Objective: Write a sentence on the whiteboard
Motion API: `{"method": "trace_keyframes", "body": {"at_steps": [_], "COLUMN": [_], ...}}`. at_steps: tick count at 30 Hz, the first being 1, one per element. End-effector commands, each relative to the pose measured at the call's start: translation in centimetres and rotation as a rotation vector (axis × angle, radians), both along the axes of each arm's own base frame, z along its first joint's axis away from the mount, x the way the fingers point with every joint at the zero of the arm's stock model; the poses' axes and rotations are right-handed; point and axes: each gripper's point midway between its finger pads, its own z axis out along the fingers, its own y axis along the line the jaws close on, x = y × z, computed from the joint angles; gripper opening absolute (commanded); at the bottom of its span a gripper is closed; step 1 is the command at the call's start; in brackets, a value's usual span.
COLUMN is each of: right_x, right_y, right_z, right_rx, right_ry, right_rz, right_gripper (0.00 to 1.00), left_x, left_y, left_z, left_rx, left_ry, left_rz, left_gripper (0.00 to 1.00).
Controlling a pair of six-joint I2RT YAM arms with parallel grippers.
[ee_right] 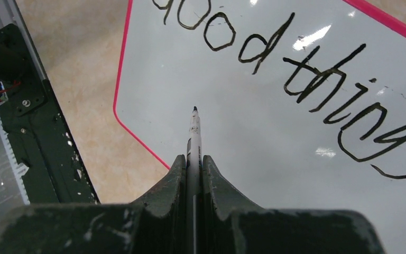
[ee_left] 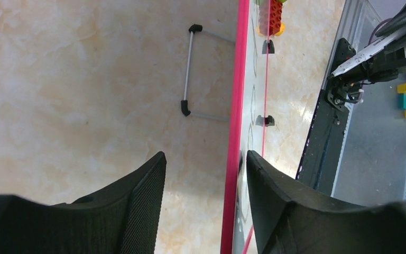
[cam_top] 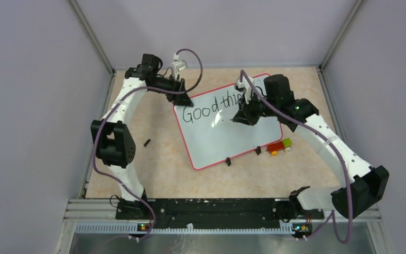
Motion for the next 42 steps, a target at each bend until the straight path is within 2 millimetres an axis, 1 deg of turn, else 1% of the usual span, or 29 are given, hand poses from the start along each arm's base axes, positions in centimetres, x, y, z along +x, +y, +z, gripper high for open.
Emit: {"method": "trace_keyframes", "body": {"at_steps": [1, 2, 7, 9, 10, 12, 15, 17, 18, 22, 24, 27, 28, 29, 31, 34, 37, 38, 40, 42], "right_x": [-0.4, -0.5, -1.2, -1.5, -1.7, -1.8, -1.9, -1.9, -1.8, -1.7, -1.8, -2.6, -2.9, -3.2, -4.0, -5.0, -5.1, -5.1, -5.2, -5.5], "right_y": [1.5, 1.9, 3.3, 4.0, 4.4, 5.2, 6.3, 7.1, 7.3, 8.1, 8.5, 9.3, 9.5, 9.8, 10.3, 10.6, 10.6, 10.6, 10.5, 10.5], "right_z": [2.3, 2.1, 1.7, 1.7, 1.6, 1.5, 1.2, 0.5, -0.2, -2.4, -2.8, -3.2, -3.3, -3.4, -3.5, -3.7, -3.8, -3.8, -3.8, -3.8], "right_rx": [0.054, 0.053, 0.059, 0.066, 0.069, 0.079, 0.094, 0.095, 0.086, 0.073, 0.086, 0.106, 0.115, 0.12, 0.132, 0.136, 0.131, 0.13, 0.131, 0.13], "right_ry": [-0.065, -0.063, -0.058, -0.061, -0.062, -0.064, -0.078, -0.091, -0.097, -0.118, -0.138, -0.144, -0.143, -0.141, -0.135, -0.127, -0.142, -0.148, -0.156, -0.162], "right_rz": [0.021, 0.028, 0.066, 0.087, 0.095, 0.104, 0.106, 0.104, 0.095, 0.076, 0.077, 0.098, 0.107, 0.119, 0.153, 0.204, 0.211, 0.214, 0.219, 0.229], "right_gripper": [0.0, 0.0, 0.0, 0.0, 0.0, 0.0, 0.0, 0.0, 0.0, 0.0, 0.0, 0.0, 0.0, 0.0, 0.0, 0.0, 0.0, 0.0, 0.0, 0.0], "left_x": [-0.7, -0.7, -1.2, -1.7, -1.6, -1.9, -2.7, -2.9, -3.1, -3.4, -3.8, -4.1, -4.0, -4.3, -4.2, -4.3, -4.5, -4.5, -4.5, -4.2], "left_y": [2.2, 2.7, 5.1, 5.7, 6.5, 7.0, 6.7, 6.4, 6.3, 5.9, 5.5, 5.0, 5.0, 4.3, 4.0, 3.7, 3.5, 3.5, 3.4, 3.4], "left_z": [3.0, 3.2, 2.6, 2.2, 2.1, 1.7, 1.5, 1.5, 1.6, 1.6, 1.6, 1.3, 1.1, 1.0, 0.9, 0.8, 0.5, 0.4, 0.4, 0.5], "left_rx": [-0.057, -0.064, -0.073, -0.081, -0.081, -0.098, -0.129, -0.151, -0.163, -0.193, -0.207, -0.196, -0.185, -0.176, -0.167, -0.153, -0.138, -0.139, -0.145, -0.147], "left_ry": [-0.085, -0.089, -0.073, -0.063, -0.06, -0.044, -0.028, -0.021, -0.016, 0.0, 0.011, 0.015, 0.015, 0.021, 0.034, 0.058, 0.065, 0.067, 0.067, 0.057], "left_rz": [0.034, 0.044, 0.094, 0.103, 0.124, 0.134, 0.113, 0.099, 0.094, 0.075, 0.062, 0.064, 0.081, 0.073, 0.09, 0.103, 0.105, 0.108, 0.116, 0.129], "left_gripper": [0.62, 0.63, 0.68, 0.69, 0.69, 0.7, 0.71, 0.71, 0.71, 0.67, 0.65, 0.62, 0.6, 0.58, 0.51, 0.38, 0.27, 0.22, 0.08, 0.0]}}
